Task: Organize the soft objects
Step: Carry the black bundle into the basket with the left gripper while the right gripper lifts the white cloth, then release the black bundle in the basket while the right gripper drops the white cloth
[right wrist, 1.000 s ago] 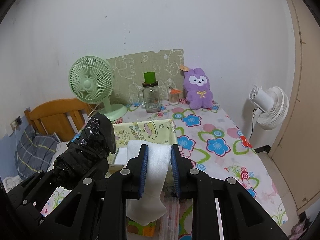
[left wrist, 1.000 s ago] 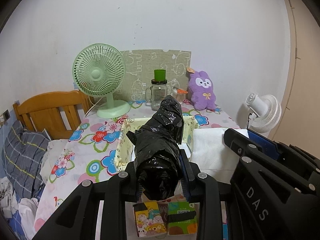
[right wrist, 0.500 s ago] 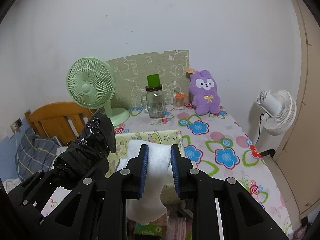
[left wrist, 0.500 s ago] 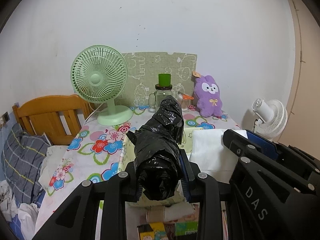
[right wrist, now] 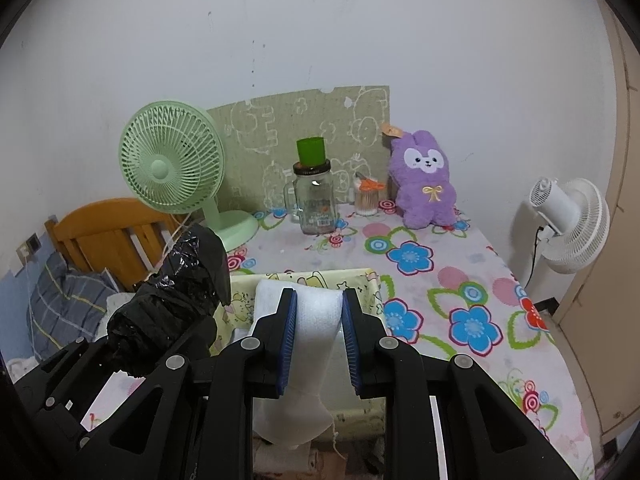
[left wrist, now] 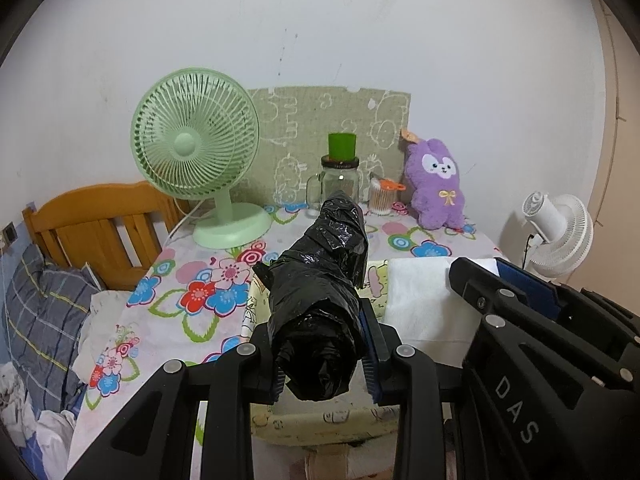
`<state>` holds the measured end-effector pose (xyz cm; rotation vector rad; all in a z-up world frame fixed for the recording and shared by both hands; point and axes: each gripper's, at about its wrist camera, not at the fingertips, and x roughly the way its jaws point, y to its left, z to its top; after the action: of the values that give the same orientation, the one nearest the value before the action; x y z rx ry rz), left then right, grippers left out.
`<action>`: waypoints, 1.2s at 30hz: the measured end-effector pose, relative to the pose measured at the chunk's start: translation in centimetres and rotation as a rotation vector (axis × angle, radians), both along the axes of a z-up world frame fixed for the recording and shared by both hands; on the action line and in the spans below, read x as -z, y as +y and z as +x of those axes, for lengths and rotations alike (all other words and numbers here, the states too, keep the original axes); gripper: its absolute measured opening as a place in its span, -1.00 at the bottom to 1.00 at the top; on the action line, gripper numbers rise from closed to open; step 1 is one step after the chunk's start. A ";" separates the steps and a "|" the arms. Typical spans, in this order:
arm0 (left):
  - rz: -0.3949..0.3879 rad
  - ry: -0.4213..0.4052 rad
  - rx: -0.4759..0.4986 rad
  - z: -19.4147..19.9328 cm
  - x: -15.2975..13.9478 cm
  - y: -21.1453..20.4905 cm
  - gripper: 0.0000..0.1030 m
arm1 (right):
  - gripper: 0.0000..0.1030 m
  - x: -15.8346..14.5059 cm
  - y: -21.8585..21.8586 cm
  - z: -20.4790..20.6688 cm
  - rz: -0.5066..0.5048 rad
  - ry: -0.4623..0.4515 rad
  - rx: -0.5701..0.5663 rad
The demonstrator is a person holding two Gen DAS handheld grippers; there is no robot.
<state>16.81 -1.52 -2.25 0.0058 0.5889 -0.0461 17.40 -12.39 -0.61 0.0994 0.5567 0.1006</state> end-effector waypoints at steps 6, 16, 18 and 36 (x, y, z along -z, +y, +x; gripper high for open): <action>0.002 0.068 0.011 2.1 1.7 0.3 -0.39 | -0.50 1.3 0.3 2.2 -0.013 0.034 -0.006; -0.009 0.175 0.010 4.3 4.7 0.9 -0.36 | -0.50 4.1 0.5 5.1 -0.021 0.111 0.011; -0.012 0.197 0.004 4.8 5.3 1.0 -0.35 | -0.50 4.6 0.4 5.4 -0.020 0.124 0.019; 0.023 0.169 0.041 6.0 5.7 0.1 0.39 | -0.49 6.6 0.5 7.3 -0.025 0.177 0.020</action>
<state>22.83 -1.44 -7.99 0.0364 0.7582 -0.0800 24.71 -11.86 -7.24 0.0899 0.7330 0.0660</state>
